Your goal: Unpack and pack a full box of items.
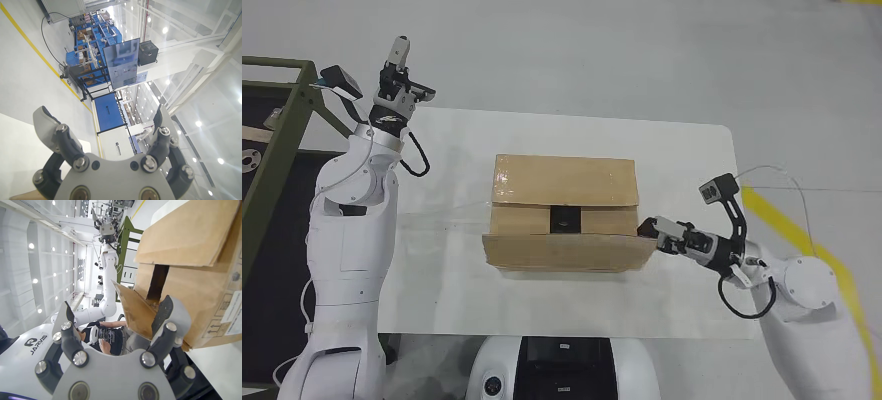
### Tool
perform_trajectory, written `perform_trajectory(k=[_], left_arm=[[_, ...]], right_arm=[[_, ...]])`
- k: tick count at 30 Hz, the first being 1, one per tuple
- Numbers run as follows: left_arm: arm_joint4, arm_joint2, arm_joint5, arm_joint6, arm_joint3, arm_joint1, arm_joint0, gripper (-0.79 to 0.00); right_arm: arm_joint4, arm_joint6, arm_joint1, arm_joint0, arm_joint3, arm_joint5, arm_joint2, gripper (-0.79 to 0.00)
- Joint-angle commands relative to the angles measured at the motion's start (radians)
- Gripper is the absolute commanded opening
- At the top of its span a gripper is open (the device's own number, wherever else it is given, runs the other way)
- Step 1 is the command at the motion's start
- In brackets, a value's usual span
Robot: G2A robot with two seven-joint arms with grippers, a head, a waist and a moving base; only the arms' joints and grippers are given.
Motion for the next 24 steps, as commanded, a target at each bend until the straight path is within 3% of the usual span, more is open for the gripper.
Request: perform_trajectory(k=[1, 24], left_arm=[[0.0, 0.0, 0.0, 0.0, 0.0, 0.0, 0.0, 0.0], [0.0, 0.0, 0.0, 0.0, 0.0, 0.0, 0.0, 0.0]], right_arm=[[0.001, 0.01, 0.003, -0.014, -0.021, 0.0, 0.006, 0.0], [-0.071, 0.105, 0.031, -0.168, -0.17, 0.053, -0.008, 0.0]])
